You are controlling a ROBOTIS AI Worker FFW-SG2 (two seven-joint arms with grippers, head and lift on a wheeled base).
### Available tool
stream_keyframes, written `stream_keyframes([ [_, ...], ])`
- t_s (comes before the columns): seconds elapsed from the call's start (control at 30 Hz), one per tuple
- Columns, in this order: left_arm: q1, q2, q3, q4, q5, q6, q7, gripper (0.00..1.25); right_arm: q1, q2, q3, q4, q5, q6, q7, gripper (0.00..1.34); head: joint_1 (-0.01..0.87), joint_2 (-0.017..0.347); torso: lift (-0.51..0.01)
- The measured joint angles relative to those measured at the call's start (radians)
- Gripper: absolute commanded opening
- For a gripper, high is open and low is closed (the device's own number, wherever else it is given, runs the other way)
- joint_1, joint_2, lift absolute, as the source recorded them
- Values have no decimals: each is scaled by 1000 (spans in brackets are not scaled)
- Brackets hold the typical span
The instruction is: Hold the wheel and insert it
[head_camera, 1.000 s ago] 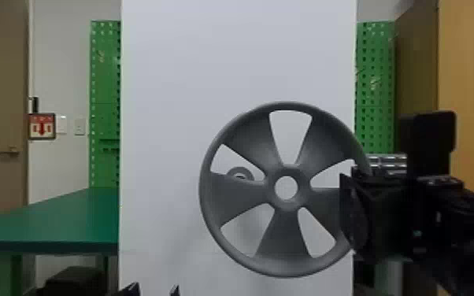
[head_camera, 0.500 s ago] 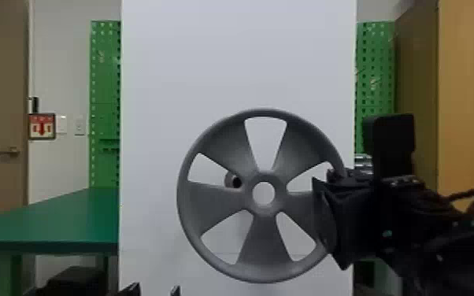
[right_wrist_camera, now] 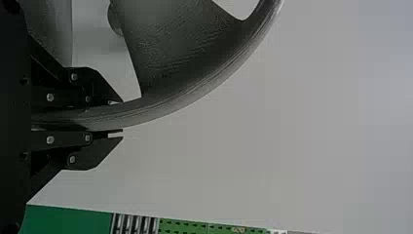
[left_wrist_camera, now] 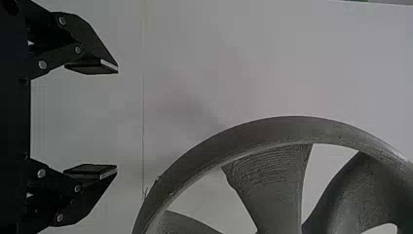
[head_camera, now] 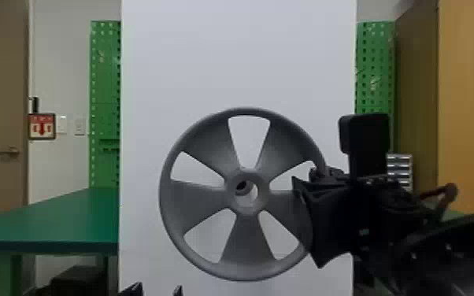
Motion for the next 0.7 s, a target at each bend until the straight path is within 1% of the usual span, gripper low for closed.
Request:
stream_keyframes([
  [0.27,-1,0,-2,0,-1,2,0,732,-11,0,23,15,-30,-21,-45,259,5,75,-482],
  [0.7,-4,0,-5,0,-3,4,0,732,-30,0,31,37,-45,-31,-57,259,5,75,-482],
])
